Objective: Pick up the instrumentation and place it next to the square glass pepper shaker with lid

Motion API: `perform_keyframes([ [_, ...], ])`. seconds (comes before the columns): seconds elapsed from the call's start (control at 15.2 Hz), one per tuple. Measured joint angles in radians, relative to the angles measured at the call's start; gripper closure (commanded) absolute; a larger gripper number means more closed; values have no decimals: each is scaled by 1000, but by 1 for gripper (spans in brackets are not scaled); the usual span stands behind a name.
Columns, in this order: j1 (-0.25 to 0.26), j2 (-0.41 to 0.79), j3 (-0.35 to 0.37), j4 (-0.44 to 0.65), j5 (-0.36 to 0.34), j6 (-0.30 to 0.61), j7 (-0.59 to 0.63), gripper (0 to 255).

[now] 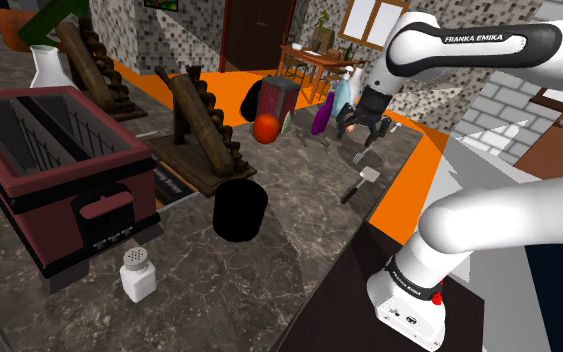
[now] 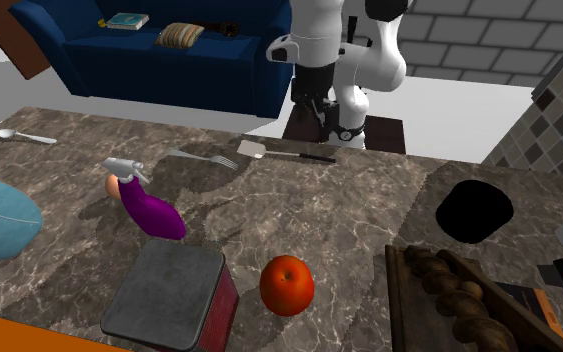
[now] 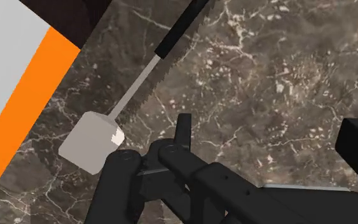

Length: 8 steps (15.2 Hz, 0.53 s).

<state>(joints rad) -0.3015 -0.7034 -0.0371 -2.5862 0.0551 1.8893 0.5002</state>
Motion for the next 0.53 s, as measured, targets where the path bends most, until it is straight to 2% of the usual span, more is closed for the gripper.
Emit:
perform_keyframes([
  [0.53,-192,28,-7,-165,-20,160,298,0],
])
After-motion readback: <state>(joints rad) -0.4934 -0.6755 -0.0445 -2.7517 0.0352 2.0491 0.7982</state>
